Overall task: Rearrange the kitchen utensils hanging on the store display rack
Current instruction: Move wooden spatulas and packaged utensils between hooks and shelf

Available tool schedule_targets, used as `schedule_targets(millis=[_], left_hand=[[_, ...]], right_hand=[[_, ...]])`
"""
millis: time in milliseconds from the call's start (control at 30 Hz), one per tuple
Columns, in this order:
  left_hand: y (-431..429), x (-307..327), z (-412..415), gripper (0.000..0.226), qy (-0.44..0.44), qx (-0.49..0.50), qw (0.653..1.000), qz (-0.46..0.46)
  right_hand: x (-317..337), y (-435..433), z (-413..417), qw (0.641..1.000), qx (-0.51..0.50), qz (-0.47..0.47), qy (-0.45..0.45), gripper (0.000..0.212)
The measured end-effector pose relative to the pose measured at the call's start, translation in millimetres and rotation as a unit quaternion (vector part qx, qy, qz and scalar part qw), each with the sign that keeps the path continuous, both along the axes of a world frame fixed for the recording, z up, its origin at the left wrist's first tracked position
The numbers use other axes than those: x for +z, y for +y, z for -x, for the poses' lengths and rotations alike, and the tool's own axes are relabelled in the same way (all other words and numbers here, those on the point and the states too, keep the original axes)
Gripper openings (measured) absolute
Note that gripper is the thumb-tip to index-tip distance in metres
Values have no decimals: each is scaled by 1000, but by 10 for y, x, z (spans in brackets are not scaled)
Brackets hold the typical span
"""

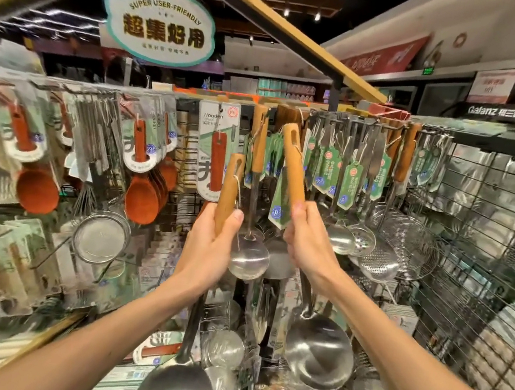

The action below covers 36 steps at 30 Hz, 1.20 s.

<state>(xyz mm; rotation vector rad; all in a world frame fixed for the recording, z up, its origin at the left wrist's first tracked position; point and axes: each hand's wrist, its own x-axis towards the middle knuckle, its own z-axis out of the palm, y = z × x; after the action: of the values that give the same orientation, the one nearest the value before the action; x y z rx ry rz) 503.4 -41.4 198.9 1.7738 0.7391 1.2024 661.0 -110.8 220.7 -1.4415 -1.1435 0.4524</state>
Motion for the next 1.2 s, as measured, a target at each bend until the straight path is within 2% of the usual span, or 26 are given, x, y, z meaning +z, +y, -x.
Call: schedule_targets(millis=[100, 233, 500, 667, 1000, 1100, 1200], left_hand=[[14, 38, 47, 14, -9, 9, 1000, -3], [27, 56, 125, 32, -17, 23, 1000, -11], [63, 52, 250, 27, -5, 74, 997, -21], [87, 120, 227, 27, 3, 77, 997, -14], [107, 147, 99, 47, 35, 92, 995, -16], [112, 126, 119, 45, 44, 105, 993, -14], [126, 124, 127, 52, 36, 99, 994, 13]], right_hand=[[176, 210, -19, 1000, 0, -13, -9, 29], [313, 452, 18, 1000, -7, -20, -21, 34], [223, 693, 96, 999, -6, -38, 0, 38], [177, 864, 51, 999, -20, -26, -17, 35], [136, 1265, -108, 996, -34, 33, -79, 34], [146, 1305, -135, 994, -41, 41, -91, 38], [142, 1354, -168, 993, -40, 49, -96, 42]])
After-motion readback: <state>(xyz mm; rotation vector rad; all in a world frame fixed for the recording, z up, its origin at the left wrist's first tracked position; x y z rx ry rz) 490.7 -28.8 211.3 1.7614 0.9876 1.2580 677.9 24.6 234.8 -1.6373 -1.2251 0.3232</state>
